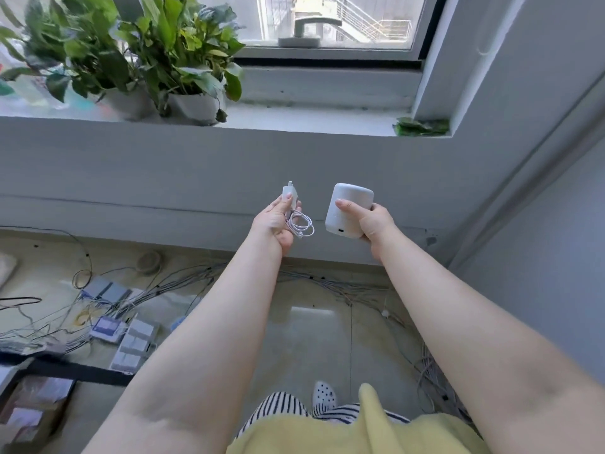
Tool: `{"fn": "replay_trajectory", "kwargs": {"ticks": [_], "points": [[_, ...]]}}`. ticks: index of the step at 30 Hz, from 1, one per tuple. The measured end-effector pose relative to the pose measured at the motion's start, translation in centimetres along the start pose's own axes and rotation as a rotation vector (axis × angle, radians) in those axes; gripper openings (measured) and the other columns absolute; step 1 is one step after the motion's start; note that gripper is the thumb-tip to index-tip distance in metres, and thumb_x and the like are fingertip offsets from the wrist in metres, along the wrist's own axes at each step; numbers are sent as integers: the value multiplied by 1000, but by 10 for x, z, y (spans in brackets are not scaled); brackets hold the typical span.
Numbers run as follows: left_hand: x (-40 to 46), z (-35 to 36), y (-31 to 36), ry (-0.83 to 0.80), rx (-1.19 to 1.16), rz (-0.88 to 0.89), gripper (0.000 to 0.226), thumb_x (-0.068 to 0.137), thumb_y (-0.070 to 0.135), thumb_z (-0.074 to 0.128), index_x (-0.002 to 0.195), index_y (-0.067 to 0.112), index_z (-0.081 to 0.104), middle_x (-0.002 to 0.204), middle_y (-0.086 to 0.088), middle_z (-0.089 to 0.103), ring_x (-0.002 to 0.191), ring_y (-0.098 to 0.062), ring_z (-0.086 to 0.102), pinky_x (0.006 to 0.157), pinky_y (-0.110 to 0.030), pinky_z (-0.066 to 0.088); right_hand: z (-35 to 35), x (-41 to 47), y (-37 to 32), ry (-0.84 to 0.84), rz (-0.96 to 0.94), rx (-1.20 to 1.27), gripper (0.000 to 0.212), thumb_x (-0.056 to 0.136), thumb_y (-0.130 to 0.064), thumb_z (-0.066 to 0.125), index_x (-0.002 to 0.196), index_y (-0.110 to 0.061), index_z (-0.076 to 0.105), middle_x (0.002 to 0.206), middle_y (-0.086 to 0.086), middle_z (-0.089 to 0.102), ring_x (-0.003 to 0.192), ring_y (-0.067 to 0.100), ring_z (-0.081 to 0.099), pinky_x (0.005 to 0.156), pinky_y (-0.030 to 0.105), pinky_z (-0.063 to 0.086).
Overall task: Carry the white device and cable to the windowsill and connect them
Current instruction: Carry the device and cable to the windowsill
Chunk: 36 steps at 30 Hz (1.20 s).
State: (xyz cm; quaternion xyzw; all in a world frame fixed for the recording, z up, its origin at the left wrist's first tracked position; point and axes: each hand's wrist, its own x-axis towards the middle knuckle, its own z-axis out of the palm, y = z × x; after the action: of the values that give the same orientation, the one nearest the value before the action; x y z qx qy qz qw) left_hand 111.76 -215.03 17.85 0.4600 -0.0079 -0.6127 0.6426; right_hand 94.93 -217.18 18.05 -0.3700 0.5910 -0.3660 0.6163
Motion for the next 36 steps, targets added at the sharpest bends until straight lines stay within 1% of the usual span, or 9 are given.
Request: {"fn": "replay_trajectory", "kwargs": {"ticks": [5,10,15,20,24,26,29,33,36], "points": [[42,26,20,14,-2,24,46,92,5,57,136,-2,47,84,-10,60,73,-15,60,51,-16,57,9,42,-25,-11,-1,7,57,71,-32,80,117,-9,55,115,9,65,106,27,64,92,38,54],[87,52,36,5,8,31,47,91,5,58,136,-2,48,83,-10,61,66,-13,64,50,-16,56,19,83,-50,-9,-28,16,46,73,-29,79,109,-12,55,105,5,64,97,24,63,87,35,54],[143,81,60,-18,4,-5,47,92,5,57,137,-2,47,88,-10,60,74,-15,60,49,-17,56,34,131,-77,11,-42,31,41,74,-27,78,106,-13,56,91,-3,63,88,18,62,82,32,53],[203,110,91,-20,12,-21,46,91,3,58,135,0,48,88,-9,60,73,-16,60,50,-17,57,53,185,-104,65,-64,55,44,74,-26,79,109,-13,56,93,-3,63,86,15,62,79,31,54],[249,128,119,-17,45,-40,6,92,1,55,97,5,55,83,-10,57,72,-16,59,47,-17,55,75,227,-125,117,-121,59,49,74,-23,79,116,-14,55,96,-5,63,81,6,59,58,17,49],[271,133,131,-17,70,-59,10,92,1,55,85,7,52,82,-10,57,72,-16,59,47,-17,55,84,249,-132,158,-153,50,52,73,-23,79,119,-14,56,103,-1,64,84,8,60,60,19,47],[299,137,143,-10,71,-76,10,91,2,56,97,9,53,84,-8,59,72,-15,60,46,-16,54,92,275,-135,219,-198,19,59,69,-24,82,121,-17,55,112,0,64,96,15,62,70,24,49],[323,142,150,-20,72,-90,38,91,3,57,128,6,52,86,-5,61,75,-14,61,48,-15,55,95,300,-138,275,-240,-47,59,66,-24,84,116,-19,53,111,-2,63,98,16,60,79,27,48],[333,144,151,-28,62,-110,46,90,2,58,135,1,49,87,-5,62,75,-15,61,56,-16,54,94,316,-139,300,-260,-96,61,60,-27,86,112,-23,53,112,-2,64,103,19,62,87,34,52]]}}
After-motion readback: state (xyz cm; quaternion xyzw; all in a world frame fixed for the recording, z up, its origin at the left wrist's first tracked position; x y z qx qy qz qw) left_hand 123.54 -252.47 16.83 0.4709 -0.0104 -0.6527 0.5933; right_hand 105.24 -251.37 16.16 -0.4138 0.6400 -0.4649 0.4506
